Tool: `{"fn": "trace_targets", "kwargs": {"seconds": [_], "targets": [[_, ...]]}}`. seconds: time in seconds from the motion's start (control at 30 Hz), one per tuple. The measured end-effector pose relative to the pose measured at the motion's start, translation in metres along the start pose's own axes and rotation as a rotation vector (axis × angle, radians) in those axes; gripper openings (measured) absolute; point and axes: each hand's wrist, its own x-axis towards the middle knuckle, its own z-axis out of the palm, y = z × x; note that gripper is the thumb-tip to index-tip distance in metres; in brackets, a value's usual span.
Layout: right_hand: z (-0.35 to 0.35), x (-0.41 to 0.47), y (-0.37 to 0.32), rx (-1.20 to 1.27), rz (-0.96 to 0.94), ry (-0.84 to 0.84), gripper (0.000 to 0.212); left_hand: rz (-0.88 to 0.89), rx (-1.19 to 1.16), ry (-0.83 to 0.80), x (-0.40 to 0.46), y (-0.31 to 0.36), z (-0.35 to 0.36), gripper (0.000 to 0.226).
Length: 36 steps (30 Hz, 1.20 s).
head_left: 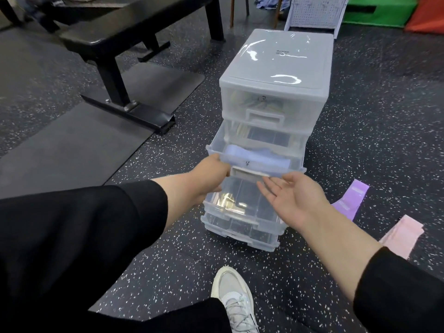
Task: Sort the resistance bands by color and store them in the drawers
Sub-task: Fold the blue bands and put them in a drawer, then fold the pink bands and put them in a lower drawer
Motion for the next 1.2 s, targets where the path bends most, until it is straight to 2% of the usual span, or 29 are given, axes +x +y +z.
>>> {"fn": "trace_targets", "kwargs": {"seconds": [0.2, 0.3, 0.43, 0.53, 0.6, 0.73, 0.9, 1.03, 1.13, 1.2], "targets": [[-0.001, 0.037, -0.026, -0.128, -0.031, 0.001, 0.066, 0.027, 0.023, 0.011, 0.031, 0.021, 0.011, 0.022], [0.0, 0.052, -0.034, -0.176, -0.049, -0.001, 0.069, 0.034, 0.024, 0.012, 0.047, 0.027, 0.013, 0.036], [0.004, 0.063, -0.043, -0.204, -0.068, -0.016, 0.067, 0.045, 0.016, 0.031, 0.063, 0.03, 0.015, 0.026], [0.006, 0.071, -0.048, -0.219, -0.087, -0.018, 0.065, 0.063, 0.027, 0.035, 0.074, 0.033, 0.017, 0.027], [0.007, 0.076, -0.051, -0.231, -0.097, -0.014, 0.065, 0.075, 0.034, 0.042, 0.079, 0.035, 0.017, 0.032], [0.008, 0.082, -0.056, -0.249, -0.11, 0.005, 0.052, 0.062, 0.076, 0.052, 0.088, 0.037, 0.019, 0.063], [0.008, 0.087, -0.062, -0.279, -0.127, 0.023, 0.043, 0.084, 0.119, 0.048, 0.097, 0.042, 0.02, 0.07], [0.005, 0.089, -0.066, -0.329, -0.132, 0.038, 0.048, 0.093, 0.131, 0.038, 0.099, 0.044, 0.022, 0.065], [0.003, 0.086, -0.069, -0.374, -0.141, 0.051, 0.045, 0.11, 0.143, 0.03, 0.095, 0.046, 0.028, 0.069], [0.0, 0.08, -0.07, -0.396, -0.147, 0.054, 0.039, 0.087, 0.178, 0.064, 0.092, 0.046, 0.033, 0.06]]}}
